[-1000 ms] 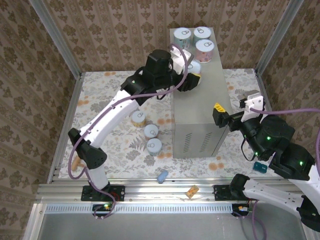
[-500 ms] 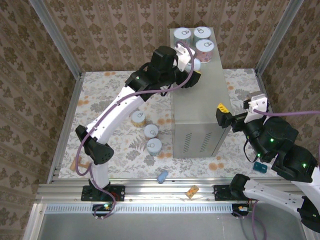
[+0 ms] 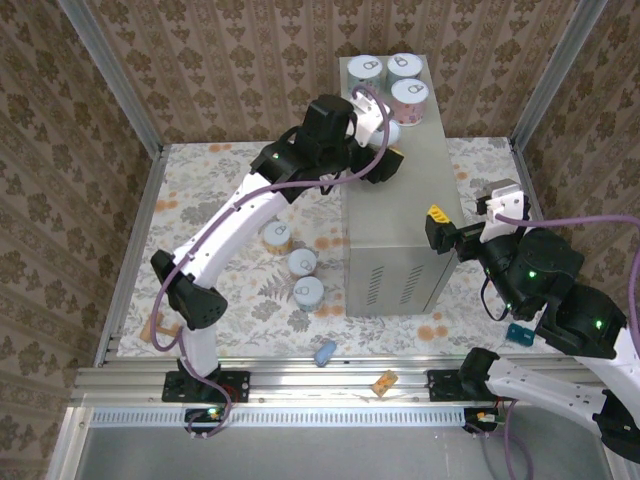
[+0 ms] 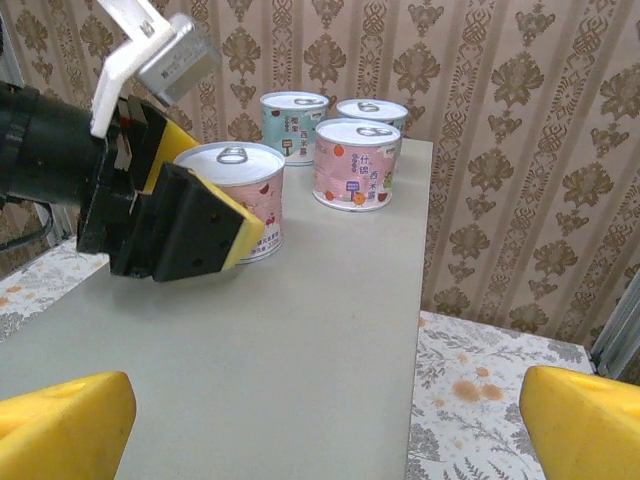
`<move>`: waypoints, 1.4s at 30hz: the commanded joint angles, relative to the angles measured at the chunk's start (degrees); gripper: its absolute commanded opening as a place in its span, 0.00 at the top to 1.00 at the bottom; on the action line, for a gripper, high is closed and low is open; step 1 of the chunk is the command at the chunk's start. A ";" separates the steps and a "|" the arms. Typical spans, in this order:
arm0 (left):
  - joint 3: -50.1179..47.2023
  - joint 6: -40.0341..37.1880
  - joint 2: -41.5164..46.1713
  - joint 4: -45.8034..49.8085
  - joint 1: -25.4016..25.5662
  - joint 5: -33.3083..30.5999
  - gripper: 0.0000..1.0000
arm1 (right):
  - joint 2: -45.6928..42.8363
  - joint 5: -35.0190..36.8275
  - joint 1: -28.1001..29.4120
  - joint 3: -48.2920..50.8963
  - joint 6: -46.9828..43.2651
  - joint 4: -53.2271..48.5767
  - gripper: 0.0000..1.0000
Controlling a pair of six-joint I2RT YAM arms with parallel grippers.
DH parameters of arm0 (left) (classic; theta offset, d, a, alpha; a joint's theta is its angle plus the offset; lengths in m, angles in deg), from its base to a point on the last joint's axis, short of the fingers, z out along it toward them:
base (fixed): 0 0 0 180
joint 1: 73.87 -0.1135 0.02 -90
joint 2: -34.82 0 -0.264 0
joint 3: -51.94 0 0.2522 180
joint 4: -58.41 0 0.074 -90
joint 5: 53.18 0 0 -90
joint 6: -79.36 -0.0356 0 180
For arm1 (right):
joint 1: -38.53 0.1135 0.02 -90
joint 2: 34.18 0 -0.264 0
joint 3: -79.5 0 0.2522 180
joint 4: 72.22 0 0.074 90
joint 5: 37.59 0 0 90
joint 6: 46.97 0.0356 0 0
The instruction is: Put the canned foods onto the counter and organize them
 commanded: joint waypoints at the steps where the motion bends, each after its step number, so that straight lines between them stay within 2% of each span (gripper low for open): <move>1: -2.77 1.66 2.42 -2.33 -1.14 2.16 0.06 | 0.07 0.97 0.12 0.21 -0.83 1.88 0.00; 5: -6.02 2.92 3.59 -4.75 -1.62 2.34 0.06 | -0.12 1.03 0.12 -0.04 -0.39 1.55 0.00; 14: -11.33 3.54 5.93 -7.49 -2.47 1.82 0.23 | -0.23 0.93 0.17 0.37 0.10 1.42 0.00; 20: -12.65 3.04 6.10 -9.09 -4.28 3.52 0.25 | 0.22 0.69 0.12 0.72 0.05 1.95 0.00; 30: -5.77 0.86 0.34 -8.36 -7.94 7.64 0.26 | -0.14 1.20 0.15 0.91 0.27 1.73 0.00; 42: 6.44 0.14 -8.41 -4.30 -9.89 9.01 0.25 | -0.96 1.93 0.12 0.77 0.77 0.74 0.00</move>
